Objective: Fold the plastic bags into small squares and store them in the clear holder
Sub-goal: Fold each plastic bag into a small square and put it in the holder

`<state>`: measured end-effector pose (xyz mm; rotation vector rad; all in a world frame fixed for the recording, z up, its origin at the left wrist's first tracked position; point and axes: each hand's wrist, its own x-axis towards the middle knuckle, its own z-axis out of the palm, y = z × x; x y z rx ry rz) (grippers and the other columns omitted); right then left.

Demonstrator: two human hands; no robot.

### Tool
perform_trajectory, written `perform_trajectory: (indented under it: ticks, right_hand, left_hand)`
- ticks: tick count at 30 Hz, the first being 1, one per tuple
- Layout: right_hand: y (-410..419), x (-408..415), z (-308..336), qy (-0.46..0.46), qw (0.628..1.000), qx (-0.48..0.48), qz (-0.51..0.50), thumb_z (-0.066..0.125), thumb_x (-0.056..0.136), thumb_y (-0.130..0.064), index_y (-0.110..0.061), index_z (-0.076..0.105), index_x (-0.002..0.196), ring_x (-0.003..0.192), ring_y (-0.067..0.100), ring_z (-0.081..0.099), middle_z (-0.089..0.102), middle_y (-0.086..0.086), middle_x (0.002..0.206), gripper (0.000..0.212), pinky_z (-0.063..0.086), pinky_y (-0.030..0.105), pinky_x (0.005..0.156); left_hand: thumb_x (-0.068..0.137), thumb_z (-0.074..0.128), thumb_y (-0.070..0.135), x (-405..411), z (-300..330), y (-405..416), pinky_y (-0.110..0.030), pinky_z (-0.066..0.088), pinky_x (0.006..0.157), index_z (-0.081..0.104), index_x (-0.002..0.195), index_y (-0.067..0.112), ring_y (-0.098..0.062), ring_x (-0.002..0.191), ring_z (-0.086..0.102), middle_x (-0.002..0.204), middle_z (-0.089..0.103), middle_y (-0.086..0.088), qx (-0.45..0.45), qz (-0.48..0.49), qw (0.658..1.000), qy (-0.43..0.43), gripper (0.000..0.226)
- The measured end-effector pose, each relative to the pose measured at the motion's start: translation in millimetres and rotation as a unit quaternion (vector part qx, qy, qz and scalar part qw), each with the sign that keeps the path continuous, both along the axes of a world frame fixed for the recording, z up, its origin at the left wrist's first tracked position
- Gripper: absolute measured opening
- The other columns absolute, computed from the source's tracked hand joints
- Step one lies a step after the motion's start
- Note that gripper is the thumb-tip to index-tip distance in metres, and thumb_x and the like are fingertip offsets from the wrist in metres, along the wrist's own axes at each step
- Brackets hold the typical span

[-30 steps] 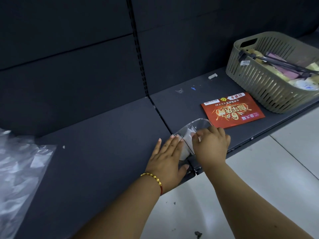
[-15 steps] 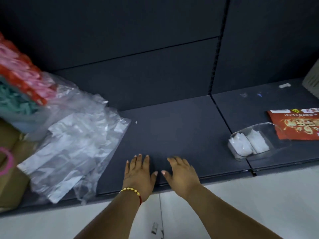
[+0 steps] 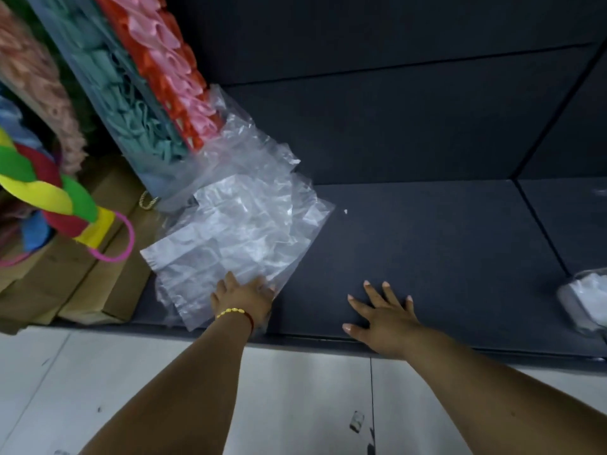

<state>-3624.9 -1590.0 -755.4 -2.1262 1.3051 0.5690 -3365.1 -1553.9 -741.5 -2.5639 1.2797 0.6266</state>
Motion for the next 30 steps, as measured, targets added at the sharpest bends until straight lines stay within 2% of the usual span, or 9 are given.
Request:
perform_trajectory:
  ticks: [2,5,12,15,18,20,23,26,30]
  right_hand:
    - [0,0,-1,0.007,1.0,-0.003,0.003,0.027,0.093,-0.07,-0.043,-0.001,0.153,0.145,0.026,-0.028,-0.026,-0.007,0.159,0.071,-0.013,0.057,0.116]
    - [1,0,1,0.006,1.0,-0.003,0.002,0.028,0.093,-0.07,-0.043,-0.001,0.153,0.145,0.026,-0.029,-0.026,-0.007,0.159,0.072,-0.012,0.058,0.116]
    - [-2,-1,9,-0.007,1.0,0.021,-0.007,0.029,0.093,-0.07,-0.043,0.002,0.153,0.146,0.023,-0.027,-0.023,-0.009,0.16,0.071,-0.012,0.056,0.117]
    - [-5,-6,18,-0.04,0.998,0.042,-0.035,0.03,0.095,-0.067,-0.038,0.011,0.155,0.149,0.02,-0.018,-0.014,-0.009,0.162,0.069,-0.008,0.051,0.12]
    - [1,-14,28,-0.099,0.989,0.059,-0.091,0.034,0.097,-0.062,-0.032,0.017,0.155,0.15,0.016,-0.008,-0.002,-0.006,0.164,0.068,-0.001,0.043,0.122]
    - [8,-24,34,-0.137,0.982,0.047,-0.123,0.038,0.098,-0.057,-0.028,0.021,0.154,0.151,0.014,-0.001,0.007,-0.004,0.164,0.066,0.004,0.037,0.122]
    - [14,-37,55,-0.224,0.955,0.035,-0.191,0.045,0.097,-0.054,-0.025,0.031,0.151,0.147,0.015,0.021,0.024,-0.003,0.16,0.063,0.017,0.027,0.117]
    - [11,-45,91,-0.298,0.926,-0.006,-0.231,0.052,0.095,-0.051,-0.024,0.038,0.147,0.139,0.015,0.037,0.038,-0.004,0.153,0.06,0.029,0.023,0.107]
    - [8,-54,155,-0.44,0.853,-0.067,-0.273,0.068,0.086,-0.044,-0.027,0.044,0.138,0.129,0.008,0.045,0.049,-0.01,0.138,0.06,0.033,0.019,0.096]
  left_hand:
    - [0.094,0.025,0.051,14,-2,-9,-0.051,0.026,0.112,0.054,0.13,0.033,-0.032,0.135,0.036,0.146,0.043,-0.007,0.032,0.003,0.999,0.023,0.05]
    - [0.098,0.034,0.04,15,5,-16,-0.043,0.038,0.104,0.066,0.11,0.016,-0.029,0.111,0.058,0.116,0.065,-0.008,-0.061,0.023,0.997,0.04,0.042]
    - [0.1,0.05,0.015,1,52,-21,-0.031,0.041,0.097,0.064,0.125,0.008,-0.033,0.117,0.056,0.127,0.063,-0.015,-0.277,0.022,0.955,0.106,0.03]
    - [0.1,0.049,0.012,-1,74,-32,-0.031,0.042,0.088,0.068,0.106,0.01,-0.029,0.095,0.056,0.108,0.065,-0.018,-0.293,-0.006,0.952,0.085,0.021]
    - [0.1,0.051,0.019,-1,93,-42,-0.031,0.044,0.088,0.07,0.115,0.009,-0.032,0.103,0.061,0.113,0.07,-0.015,-0.324,-0.004,0.941,0.096,0.026]
    - [0.099,0.053,0.022,-5,104,-46,-0.03,0.044,0.082,0.072,0.105,0.008,-0.032,0.098,0.062,0.103,0.071,-0.015,-0.352,0.011,0.928,0.119,0.025]
    - [0.099,0.052,0.025,-19,126,-51,-0.027,0.04,0.069,0.068,0.082,0.004,-0.026,0.08,0.059,0.086,0.069,-0.008,-0.377,0.014,0.905,0.196,0.032]
    - [0.101,0.051,0.027,-44,158,-50,-0.027,0.046,0.069,0.065,0.078,0.006,-0.016,0.069,0.058,0.081,0.072,-0.002,-0.366,-0.019,0.878,0.308,0.035]
    - [0.1,0.053,0.032,-77,207,-36,-0.037,0.043,0.068,0.063,0.066,0.017,-0.03,0.072,0.054,0.089,0.07,-0.024,-0.326,-0.097,0.849,0.405,0.039]
